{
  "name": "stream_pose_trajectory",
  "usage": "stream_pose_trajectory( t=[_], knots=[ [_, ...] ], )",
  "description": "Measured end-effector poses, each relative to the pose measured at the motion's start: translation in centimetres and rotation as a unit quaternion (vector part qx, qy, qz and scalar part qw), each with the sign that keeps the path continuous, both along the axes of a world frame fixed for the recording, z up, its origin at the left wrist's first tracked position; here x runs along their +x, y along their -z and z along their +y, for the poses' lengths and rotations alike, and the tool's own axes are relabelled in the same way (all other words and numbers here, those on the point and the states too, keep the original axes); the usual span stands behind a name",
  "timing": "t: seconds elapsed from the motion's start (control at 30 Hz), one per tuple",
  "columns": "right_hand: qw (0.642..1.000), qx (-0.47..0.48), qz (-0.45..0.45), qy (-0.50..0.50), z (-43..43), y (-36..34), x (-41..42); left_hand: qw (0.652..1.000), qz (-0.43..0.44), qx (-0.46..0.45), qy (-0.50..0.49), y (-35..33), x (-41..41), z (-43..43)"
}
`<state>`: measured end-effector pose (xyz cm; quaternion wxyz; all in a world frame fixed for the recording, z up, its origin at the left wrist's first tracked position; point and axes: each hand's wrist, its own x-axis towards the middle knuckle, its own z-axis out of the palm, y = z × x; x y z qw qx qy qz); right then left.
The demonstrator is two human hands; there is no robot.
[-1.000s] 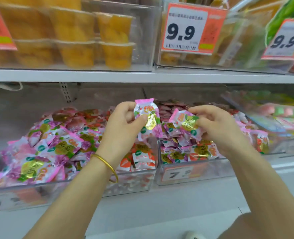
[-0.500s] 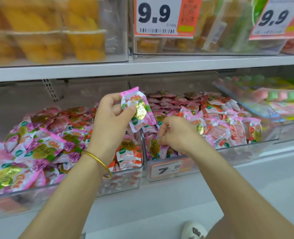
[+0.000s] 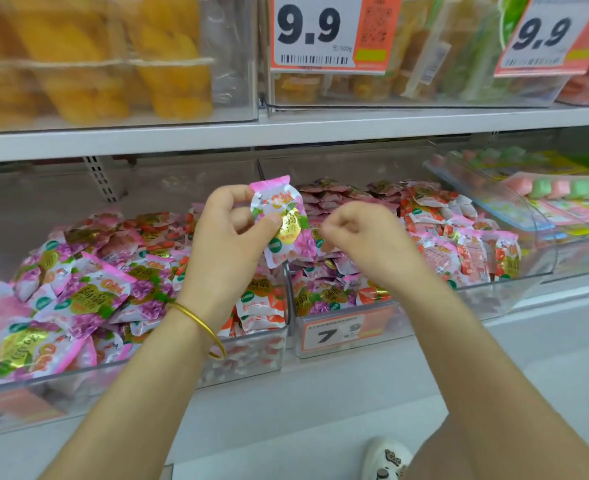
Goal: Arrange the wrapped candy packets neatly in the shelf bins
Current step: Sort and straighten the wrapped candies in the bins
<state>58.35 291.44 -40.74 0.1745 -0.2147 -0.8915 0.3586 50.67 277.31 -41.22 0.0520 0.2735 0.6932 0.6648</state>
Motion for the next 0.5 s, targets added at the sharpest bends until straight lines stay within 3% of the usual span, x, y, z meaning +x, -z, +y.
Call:
stream_pose_trajectory(
  t=[0.07, 0.1, 0.27, 0.33, 0.43, 0.5],
  knots=[
    [0.974, -0.209, 0.064, -0.057, -0.4, -1.1, 0.9, 1.0, 0.015, -0.012, 0.008, 0.2, 0.1, 0.2],
    [0.963, -0.249, 0.069, -0.081, -0.7, -1.2, 1.1, 1.0, 0.022, -0.019, 0.01, 0.2, 0.3, 0.3],
    [0.98, -0.182, 0.048, -0.059, 0.5, -0.6, 1.2, 0.992, 0.104, -0.068, 0.01, 0.4, 0.6, 0.7],
    [0.985, -0.167, -0.013, -0.028, 1.7, -0.5, 1.6, 0.989, 0.117, -0.085, 0.0, 0.5, 0.4, 0.6],
    [0.992, -0.05, -0.118, -0.013, 2.0, 0.2, 1.7, 0.987, 0.121, -0.108, -0.016, 0.6, 0.2, 0.6],
    [0.99, -0.006, -0.141, -0.021, 1.3, 0.4, 1.3, 0.986, 0.123, -0.113, -0.017, 0.7, 0.2, 0.5]
  ],
)
